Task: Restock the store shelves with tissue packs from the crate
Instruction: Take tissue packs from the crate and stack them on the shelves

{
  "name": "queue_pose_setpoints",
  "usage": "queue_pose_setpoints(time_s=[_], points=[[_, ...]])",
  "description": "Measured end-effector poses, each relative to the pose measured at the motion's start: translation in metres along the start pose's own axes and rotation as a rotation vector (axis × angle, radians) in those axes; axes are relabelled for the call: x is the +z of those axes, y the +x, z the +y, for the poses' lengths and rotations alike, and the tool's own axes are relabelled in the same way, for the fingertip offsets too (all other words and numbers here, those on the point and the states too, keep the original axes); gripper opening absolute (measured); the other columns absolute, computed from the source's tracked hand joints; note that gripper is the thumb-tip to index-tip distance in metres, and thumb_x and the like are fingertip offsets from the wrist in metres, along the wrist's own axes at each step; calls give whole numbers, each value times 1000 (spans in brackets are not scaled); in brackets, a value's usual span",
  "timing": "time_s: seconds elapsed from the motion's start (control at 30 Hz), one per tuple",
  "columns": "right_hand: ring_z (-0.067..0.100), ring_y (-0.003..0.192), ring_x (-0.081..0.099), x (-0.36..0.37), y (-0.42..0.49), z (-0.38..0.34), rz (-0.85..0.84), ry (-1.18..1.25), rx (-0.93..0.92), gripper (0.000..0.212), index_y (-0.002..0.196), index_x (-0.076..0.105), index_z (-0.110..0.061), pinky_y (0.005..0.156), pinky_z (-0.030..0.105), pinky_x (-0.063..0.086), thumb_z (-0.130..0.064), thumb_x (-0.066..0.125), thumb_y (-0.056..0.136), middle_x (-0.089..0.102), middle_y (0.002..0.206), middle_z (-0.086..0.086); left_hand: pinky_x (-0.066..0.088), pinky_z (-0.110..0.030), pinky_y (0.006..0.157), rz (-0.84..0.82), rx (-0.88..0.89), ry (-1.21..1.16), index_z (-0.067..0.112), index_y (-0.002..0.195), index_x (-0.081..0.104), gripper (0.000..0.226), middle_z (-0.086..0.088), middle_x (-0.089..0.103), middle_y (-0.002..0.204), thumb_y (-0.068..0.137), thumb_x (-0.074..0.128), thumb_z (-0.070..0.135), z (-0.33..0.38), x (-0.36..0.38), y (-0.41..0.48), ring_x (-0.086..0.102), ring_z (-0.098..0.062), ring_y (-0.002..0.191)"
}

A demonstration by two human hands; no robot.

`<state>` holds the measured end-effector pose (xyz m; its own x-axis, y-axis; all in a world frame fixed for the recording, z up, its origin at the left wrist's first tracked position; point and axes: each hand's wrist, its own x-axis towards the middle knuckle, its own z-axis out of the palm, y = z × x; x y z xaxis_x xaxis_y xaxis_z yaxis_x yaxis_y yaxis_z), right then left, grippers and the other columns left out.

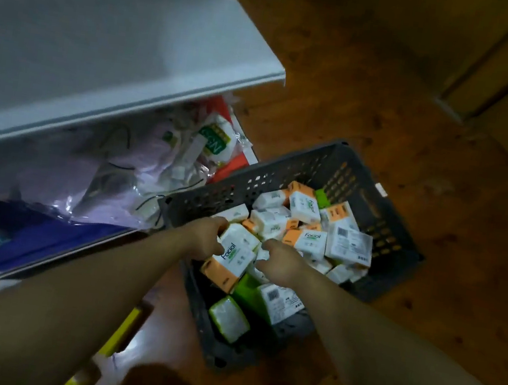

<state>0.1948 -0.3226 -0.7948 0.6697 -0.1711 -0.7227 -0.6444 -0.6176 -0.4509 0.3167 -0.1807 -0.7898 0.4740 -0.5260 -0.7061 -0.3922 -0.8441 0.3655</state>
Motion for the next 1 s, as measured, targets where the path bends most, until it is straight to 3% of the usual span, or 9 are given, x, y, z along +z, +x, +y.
queue_pose_setpoints(time_s=[0.13,0.2,0.27,0.37,0.5,0.63,0.73,0.8,1.0], points=[[31,123,47,35,67,27,67,-26,-49,61,147,26,-7,90,33,41,-25,54,95,32,149,15,44,-23,83,-5,-33,148,14,148,19,70,-10,36,145,90,58,14,-14,40,61,44,-28,125],[30,128,43,48,92,35,97,-39,-74,64,148,24,-8,96,32,39,-24,55,94,30,151,14,40,-20,83,0,-57,279,14,145,24,58,-10,34,144,93,48,12,-21,54,85,41,-27,127],[31,131,38,59,112,39,113,-85,-95,64,146,27,-9,99,33,38,-27,57,93,33,148,15,39,-29,96,-32,-76,386,11,133,40,41,-12,44,136,92,44,12,-24,62,99,45,-28,122],[34,119,46,71,134,40,138,-209,-142,55,130,41,-8,85,36,42,-35,61,87,49,128,16,40,-34,100,-126,-63,491,13,124,52,33,-5,53,130,92,49,22,-29,70,119,49,-25,119],[31,109,54,71,134,35,72,-80,-131,61,139,40,-14,83,38,48,-34,63,86,53,128,11,44,-32,94,-57,-41,274,9,131,48,44,-8,50,133,89,57,16,-28,62,120,51,-26,118],[21,76,57,43,109,25,109,318,-164,31,120,55,-8,67,34,46,-18,60,91,60,101,9,47,-29,81,131,5,-99,13,131,49,50,-10,55,129,83,64,14,-25,35,92,57,-25,108],[19,85,58,4,88,5,270,499,-222,18,110,55,-12,68,29,46,-17,58,92,60,94,-1,45,-26,81,292,97,-206,15,132,48,50,-7,58,126,84,64,16,-20,-3,56,58,-21,105],[20,94,59,-20,76,-17,358,598,-270,24,116,54,-10,73,30,48,-18,57,93,61,105,1,44,-26,84,405,157,-271,14,140,38,63,-8,55,127,83,65,10,-18,-31,30,56,-22,109],[16,106,56,-60,26,-112,615,733,-507,41,134,43,-14,82,29,48,-14,54,95,56,122,0,52,-34,66,727,291,-617,22,140,32,67,-12,59,115,83,54,-6,-25,-102,-42,60,-20,83]])
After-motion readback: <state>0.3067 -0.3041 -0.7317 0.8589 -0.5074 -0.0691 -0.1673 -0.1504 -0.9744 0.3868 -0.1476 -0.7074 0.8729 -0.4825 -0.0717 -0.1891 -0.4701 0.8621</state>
